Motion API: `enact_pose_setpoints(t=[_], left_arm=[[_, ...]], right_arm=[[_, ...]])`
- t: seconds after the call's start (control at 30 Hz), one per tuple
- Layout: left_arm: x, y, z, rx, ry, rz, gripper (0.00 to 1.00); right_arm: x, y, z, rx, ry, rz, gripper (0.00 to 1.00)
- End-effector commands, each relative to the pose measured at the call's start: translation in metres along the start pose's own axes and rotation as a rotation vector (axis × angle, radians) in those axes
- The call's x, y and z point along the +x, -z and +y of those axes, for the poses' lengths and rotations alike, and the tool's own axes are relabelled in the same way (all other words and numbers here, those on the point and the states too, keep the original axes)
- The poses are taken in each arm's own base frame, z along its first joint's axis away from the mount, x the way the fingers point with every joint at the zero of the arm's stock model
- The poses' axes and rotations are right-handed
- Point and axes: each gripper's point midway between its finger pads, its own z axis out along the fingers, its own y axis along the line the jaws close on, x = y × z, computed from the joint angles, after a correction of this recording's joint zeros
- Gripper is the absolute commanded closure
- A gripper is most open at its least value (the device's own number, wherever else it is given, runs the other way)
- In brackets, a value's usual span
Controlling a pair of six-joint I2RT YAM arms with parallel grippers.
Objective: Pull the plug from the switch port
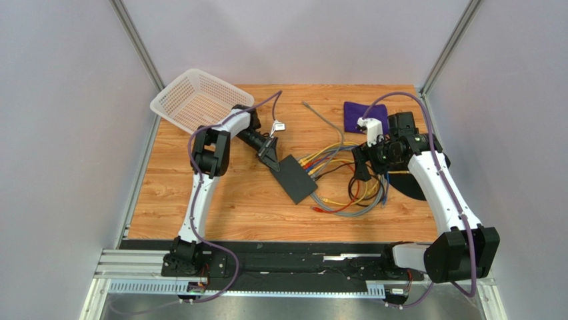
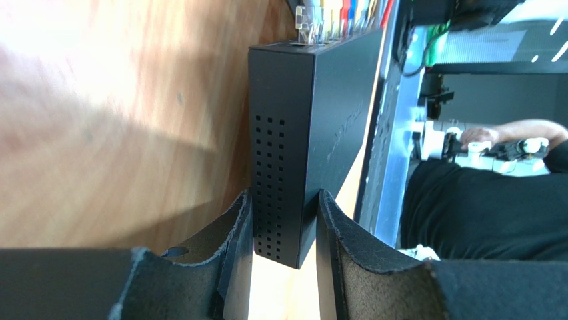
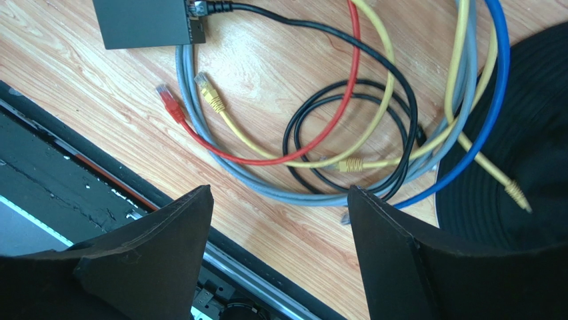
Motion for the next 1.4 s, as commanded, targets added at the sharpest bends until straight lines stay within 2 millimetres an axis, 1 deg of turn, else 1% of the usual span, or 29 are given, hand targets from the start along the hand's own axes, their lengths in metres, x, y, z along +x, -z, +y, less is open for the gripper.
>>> enact_pose_setpoints(t=[0.0, 0.07, 0.13, 0.2, 0.33, 0.4, 0.47, 0.5, 0.53, 0.57, 0.6, 0.63, 0.67, 0.7, 0.73, 0.77, 0.8, 0.83, 0.87, 0.9, 0.93, 1.0, 1.1, 1.17, 1.2, 1.23, 1.3, 1.33, 1.37], left_arm=[[0.071, 0.029, -0.010, -0.103, -0.029, 0.308, 0.75], [0.081, 0.031, -0.008, -0.106, -0.052, 0.344, 0.74], [0.080, 0.030, -0.005, -0.105, -0.048, 0.344, 0.74], [0.066, 0.029, -0.004, -0.109, -0.054, 0.305, 0.72], [0.030, 0.026, -0.011, -0.100, -0.063, 0.189, 0.43], [0.007, 0.029, -0.027, -0.092, -0.106, 0.104, 0.37], [-0.006, 0.030, -0.034, -0.105, -0.098, 0.038, 0.35], [-0.018, 0.039, -0.052, -0.142, -0.151, -0.003, 0.32], [-0.022, 0.042, -0.059, -0.176, -0.088, -0.035, 0.30], [-0.026, 0.044, -0.044, -0.260, -0.120, -0.060, 0.29], [-0.037, 0.058, -0.064, -0.333, -0.168, -0.113, 0.26], [-0.040, 0.063, -0.069, -0.380, -0.096, -0.155, 0.26], [-0.038, 0.069, -0.055, -0.467, -0.077, -0.185, 0.26], [-0.041, 0.080, -0.069, -0.511, -0.069, -0.231, 0.29], [-0.037, 0.081, -0.073, -0.527, 0.024, -0.268, 0.33], [-0.023, 0.080, -0.065, -0.554, 0.087, -0.269, 0.37], [-0.018, 0.083, -0.076, -0.557, 0.142, -0.303, 0.50], [0.003, 0.074, -0.069, -0.559, 0.218, -0.281, 0.57], [0.008, 0.071, -0.069, -0.553, 0.232, -0.291, 0.68], [0.014, 0.068, -0.075, -0.540, 0.247, -0.305, 0.99], [0.032, 0.059, -0.069, -0.529, 0.292, -0.281, 1.00], [0.044, 0.053, -0.061, -0.527, 0.317, -0.258, 1.00], [0.056, 0.045, -0.040, -0.540, 0.357, -0.216, 1.00], [0.053, 0.043, -0.031, -0.533, 0.363, -0.207, 1.00], [0.057, 0.037, -0.019, -0.526, 0.391, -0.183, 1.00], [0.051, 0.038, -0.015, -0.531, 0.385, -0.183, 1.00], [0.052, 0.033, 0.001, -0.527, 0.404, -0.160, 1.00], [0.043, 0.034, 0.003, -0.521, 0.388, -0.169, 1.00], [0.043, 0.031, 0.010, -0.508, 0.396, -0.159, 1.00]], right_arm=[[-0.024, 0.004, -0.001, -0.005, 0.003, -0.071, 0.22], [-0.026, 0.001, -0.002, -0.013, -0.003, -0.072, 0.22], [-0.026, -0.001, -0.002, -0.018, -0.008, -0.069, 0.22], [-0.027, -0.003, -0.001, -0.026, -0.013, -0.066, 0.22], [-0.013, -0.017, 0.004, -0.059, -0.033, -0.021, 0.24], [-0.008, -0.028, 0.004, -0.040, -0.023, -0.011, 0.27], [0.000, -0.046, 0.014, -0.047, 0.010, 0.017, 0.32], [0.003, -0.053, 0.017, -0.046, 0.023, 0.031, 0.32], [0.003, -0.061, 0.028, -0.057, 0.054, 0.036, 0.35], [0.004, -0.065, 0.028, -0.040, 0.067, 0.045, 0.35], [0.004, -0.071, 0.030, -0.039, 0.077, 0.057, 0.36], [0.000, -0.076, 0.033, -0.034, 0.101, 0.053, 0.39], [-0.002, -0.079, 0.031, -0.009, 0.099, 0.058, 0.41], [-0.001, -0.086, 0.029, -0.001, 0.100, 0.073, 0.43], [-0.005, -0.091, 0.028, 0.011, 0.107, 0.068, 0.48], [-0.007, -0.094, 0.023, 0.033, 0.105, 0.070, 0.50], [-0.005, -0.103, 0.022, 0.031, 0.099, 0.094, 0.58], [-0.008, -0.109, 0.021, 0.026, 0.101, 0.087, 0.62], [-0.012, -0.114, 0.022, 0.019, 0.105, 0.084, 0.67], [-0.012, -0.120, 0.025, 0.013, 0.113, 0.091, 0.75], [-0.013, -0.131, 0.024, 0.011, 0.114, 0.094, 0.78], [-0.016, -0.141, 0.032, -0.004, 0.136, 0.098, 0.84], [-0.018, -0.154, 0.047, -0.038, 0.169, 0.108, 0.87], [-0.015, -0.160, 0.055, -0.055, 0.179, 0.125, 0.87], [-0.013, -0.162, 0.063, -0.069, 0.191, 0.131, 0.87], [-0.012, -0.164, 0.069, -0.086, 0.198, 0.135, 0.87], [-0.008, -0.168, 0.083, -0.114, 0.219, 0.151, 0.88], [-0.006, -0.169, 0.087, -0.127, 0.223, 0.155, 0.88], [-0.004, -0.171, 0.091, -0.135, 0.226, 0.161, 0.88]])
